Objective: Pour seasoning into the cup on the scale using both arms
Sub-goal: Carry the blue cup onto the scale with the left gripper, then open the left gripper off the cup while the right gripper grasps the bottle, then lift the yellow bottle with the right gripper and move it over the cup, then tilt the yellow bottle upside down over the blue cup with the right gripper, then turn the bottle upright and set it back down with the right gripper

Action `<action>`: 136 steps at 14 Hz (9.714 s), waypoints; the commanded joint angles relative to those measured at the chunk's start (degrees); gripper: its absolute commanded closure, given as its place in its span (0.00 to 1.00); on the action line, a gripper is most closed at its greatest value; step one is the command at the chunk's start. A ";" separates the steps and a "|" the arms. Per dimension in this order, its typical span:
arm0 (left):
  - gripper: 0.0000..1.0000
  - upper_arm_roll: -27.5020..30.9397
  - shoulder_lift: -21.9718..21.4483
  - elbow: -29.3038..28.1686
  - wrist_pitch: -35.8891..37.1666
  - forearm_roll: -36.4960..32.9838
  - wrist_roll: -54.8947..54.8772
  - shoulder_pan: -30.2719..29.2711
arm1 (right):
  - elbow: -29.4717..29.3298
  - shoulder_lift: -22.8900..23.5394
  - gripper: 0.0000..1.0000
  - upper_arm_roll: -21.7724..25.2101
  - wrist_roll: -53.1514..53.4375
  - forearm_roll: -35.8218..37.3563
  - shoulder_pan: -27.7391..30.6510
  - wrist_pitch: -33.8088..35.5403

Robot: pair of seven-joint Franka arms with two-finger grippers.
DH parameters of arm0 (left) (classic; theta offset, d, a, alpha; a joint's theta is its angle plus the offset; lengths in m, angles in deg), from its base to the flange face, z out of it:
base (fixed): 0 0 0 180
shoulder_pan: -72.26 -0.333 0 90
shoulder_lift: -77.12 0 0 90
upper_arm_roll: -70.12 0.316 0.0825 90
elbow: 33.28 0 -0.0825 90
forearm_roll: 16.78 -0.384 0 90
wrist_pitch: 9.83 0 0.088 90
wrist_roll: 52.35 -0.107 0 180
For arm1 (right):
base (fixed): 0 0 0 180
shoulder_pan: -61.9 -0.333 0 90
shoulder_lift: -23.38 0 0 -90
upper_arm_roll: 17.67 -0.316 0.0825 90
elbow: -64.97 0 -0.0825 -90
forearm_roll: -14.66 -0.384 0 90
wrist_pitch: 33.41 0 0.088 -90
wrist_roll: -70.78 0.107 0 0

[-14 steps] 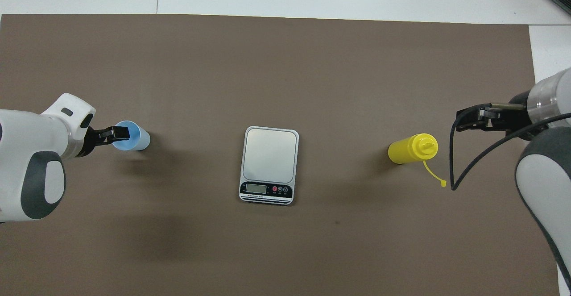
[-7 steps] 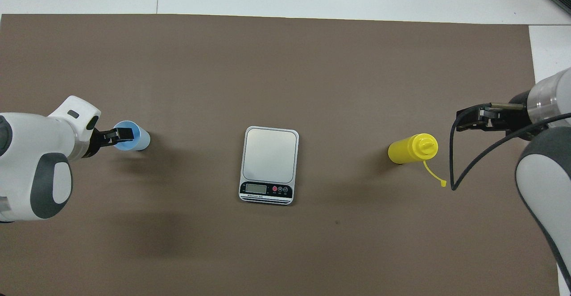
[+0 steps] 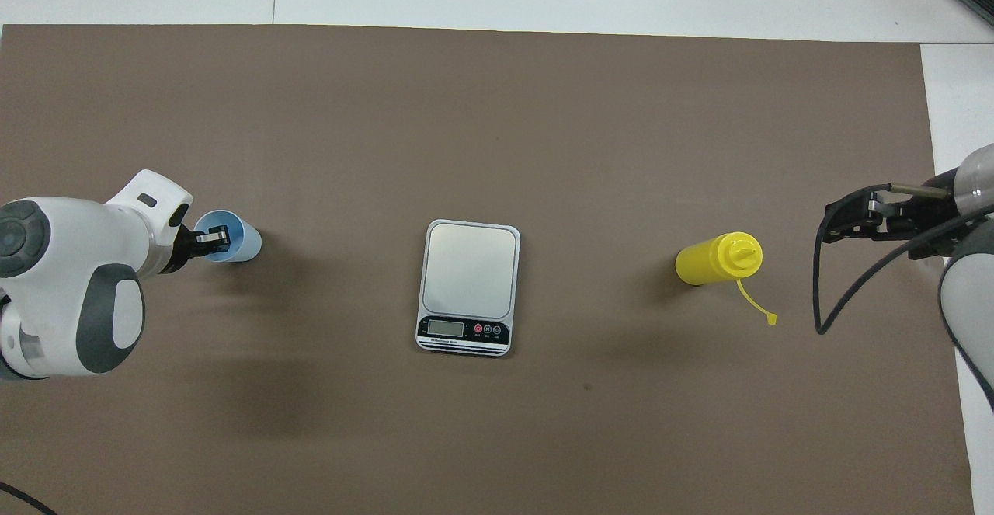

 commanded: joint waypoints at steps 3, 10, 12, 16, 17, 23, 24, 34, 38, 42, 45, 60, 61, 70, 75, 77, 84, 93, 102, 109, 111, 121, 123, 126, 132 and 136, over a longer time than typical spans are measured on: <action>1.00 0.21 0.53 12.58 15.85 0.07 1.09 0.99 | 0.25 -0.99 0.00 -0.36 -0.45 -0.09 -0.22 -0.14; 1.00 0.39 0.62 22.63 24.60 3.49 11.37 15.64 | -0.02 -0.73 0.00 -0.80 2.54 -0.80 -0.66 -2.78; 1.00 0.39 0.79 22.37 22.85 3.32 14.26 20.57 | 0.07 -0.73 0.00 -0.80 5.25 -0.97 -0.66 -3.22; 1.00 0.39 3.07 21.75 17.39 2.97 19.63 26.65 | 0.33 -0.47 0.00 -0.71 13.33 -5.35 0.12 -4.71; 1.00 0.39 3.68 21.75 17.21 2.97 19.81 27.62 | 0.34 -0.38 0.00 -0.71 14.66 -5.54 0.22 -4.80; 1.00 0.39 8.26 21.40 12.73 -0.20 25.70 32.37 | 0.42 1.20 0.00 -0.27 27.83 -11.51 2.49 -5.33; 1.00 0.39 8.26 21.22 12.55 -0.20 25.70 32.55 | 0.51 1.55 0.00 -0.27 30.55 -12.21 2.94 -5.42; 0.90 0.39 9.67 19.20 9.48 -0.20 27.81 34.48 | 10.52 8.49 0.00 -0.27 37.61 -22.75 9.35 -8.40; 0.00 0.74 8.71 19.99 10.96 -0.46 27.64 33.96 | 15.18 11.13 0.00 -0.27 37.52 -27.86 11.20 -12.79; 0.00 0.92 3.97 21.40 16.15 -4.06 25.72 29.84 | 18.52 11.57 0.00 -0.27 37.52 -33.03 11.20 -14.82; 0.00 0.92 2.81 22.97 20.01 -4.06 18.17 25.36 | 19.14 12.88 0.00 -0.27 37.35 -35.94 11.29 -15.00; 0.00 1.27 -7.47 32.97 43.81 -0.91 -14.02 4.25 | 19.24 15.18 1.00 -0.45 38.04 -44.48 9.45 -17.02; 0.00 1.27 -7.12 35.61 46.62 -0.90 -14.02 4.25 | 18.45 14.92 1.00 -0.54 40.14 -44.48 9.10 -17.11; 0.00 1.18 -8.87 35.11 49.64 -0.81 -14.37 4.69 | 10.81 13.68 1.00 -0.45 66.57 -29.93 -8.19 -31.08; 0.00 1.36 -8.44 35.81 48.23 1.19 -16.73 2.32 | 2.46 16.93 1.00 -0.45 86.73 -9.35 -19.71 -33.89; 0.00 1.36 -8.44 35.64 48.32 1.64 -19.03 2.05 | 0.44 17.46 1.00 -0.45 88.93 -2.41 -22.97 -33.90; 0.00 1.44 -8.70 35.11 48.59 1.65 -19.03 1.70 | -1.86 18.25 1.00 -0.54 91.93 23.79 -31.16 -37.85; 0.00 1.36 -8.79 35.11 48.59 1.56 -18.68 1.79 | -1.34 18.87 1.00 -0.63 104.22 60.51 -34.50 -38.03; 0.00 1.36 -8.79 35.11 48.59 1.56 -18.68 1.79 | -0.98 24.67 1.00 -0.62 123.39 88.93 -42.84 -28.19; 0.00 1.36 -8.79 35.11 48.50 1.56 -18.68 1.79 | 4.29 24.41 1.00 -0.71 124.10 101.25 -43.64 -26.69; 0.00 1.36 -8.79 35.11 48.59 1.56 -18.68 1.79 | 4.29 24.41 1.00 -0.80 124.18 101.25 -43.64 -26.69; 0.00 1.36 -8.79 35.11 48.59 1.56 -18.68 1.79 | 2.97 20.73 1.00 -0.71 124.36 90.10 -39.88 -32.90; 0.00 1.36 -8.79 35.11 48.59 1.56 -18.68 1.79 | 3.15 18.35 1.00 -0.71 124.10 85.63 -36.45 -37.83; 0.00 1.36 -8.79 35.11 48.59 1.56 -18.68 1.79 | 3.06 17.46 1.00 -0.80 124.44 72.12 -33.63 -39.87; 0.00 1.36 -8.79 35.11 48.50 1.56 -18.68 1.79 | 3.32 17.20 1.00 -0.80 123.31 37.92 -27.30 -44.17; 0.00 1.36 -8.79 35.11 48.59 1.56 -18.68 1.79 | 3.94 17.81 1.00 -0.80 113.41 18.07 -22.91 -45.41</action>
